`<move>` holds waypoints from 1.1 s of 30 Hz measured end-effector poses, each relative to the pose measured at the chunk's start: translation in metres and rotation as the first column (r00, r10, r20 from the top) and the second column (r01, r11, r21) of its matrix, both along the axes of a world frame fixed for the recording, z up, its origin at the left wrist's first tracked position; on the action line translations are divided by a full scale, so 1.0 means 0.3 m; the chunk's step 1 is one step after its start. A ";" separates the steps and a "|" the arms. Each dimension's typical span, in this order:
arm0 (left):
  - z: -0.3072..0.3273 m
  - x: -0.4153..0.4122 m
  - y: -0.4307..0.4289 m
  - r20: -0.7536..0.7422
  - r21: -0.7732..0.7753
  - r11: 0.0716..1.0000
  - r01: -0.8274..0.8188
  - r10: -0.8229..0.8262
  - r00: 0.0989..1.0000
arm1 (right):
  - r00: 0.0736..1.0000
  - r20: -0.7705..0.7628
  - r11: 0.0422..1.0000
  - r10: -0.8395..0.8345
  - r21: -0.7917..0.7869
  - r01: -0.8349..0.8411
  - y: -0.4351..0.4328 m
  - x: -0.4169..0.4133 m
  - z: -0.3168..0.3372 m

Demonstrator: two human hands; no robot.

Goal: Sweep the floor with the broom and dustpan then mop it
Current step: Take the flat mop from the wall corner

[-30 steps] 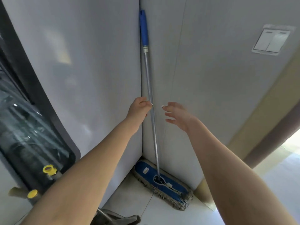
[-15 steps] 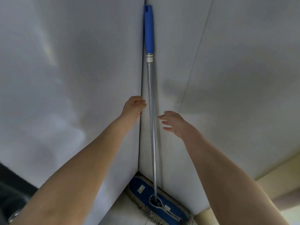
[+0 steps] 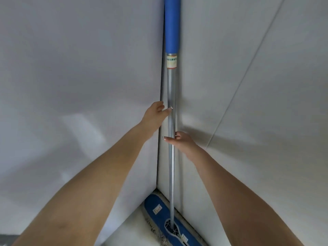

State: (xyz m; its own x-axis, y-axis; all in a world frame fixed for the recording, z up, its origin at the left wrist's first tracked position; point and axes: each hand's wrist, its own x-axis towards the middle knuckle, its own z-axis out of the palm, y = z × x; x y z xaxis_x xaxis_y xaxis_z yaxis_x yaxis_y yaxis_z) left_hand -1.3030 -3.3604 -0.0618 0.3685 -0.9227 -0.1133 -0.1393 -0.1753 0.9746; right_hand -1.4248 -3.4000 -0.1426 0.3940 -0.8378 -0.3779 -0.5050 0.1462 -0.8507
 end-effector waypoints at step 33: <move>0.053 -0.157 0.244 0.163 -0.098 0.881 0.463 -0.444 0.881 | 0.999 0.029 0.992 0.032 -0.125 -0.028 0.288 -0.131 0.053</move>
State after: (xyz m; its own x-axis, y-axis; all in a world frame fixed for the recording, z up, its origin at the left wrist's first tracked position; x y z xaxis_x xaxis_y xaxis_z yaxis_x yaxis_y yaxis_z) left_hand -1.3501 -3.2871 -0.0459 -0.0909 -0.9951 0.0389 -0.3015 0.0647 0.9513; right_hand -1.4640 -3.3135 -0.1268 0.4298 -0.8651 -0.2587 -0.4806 0.0235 -0.8767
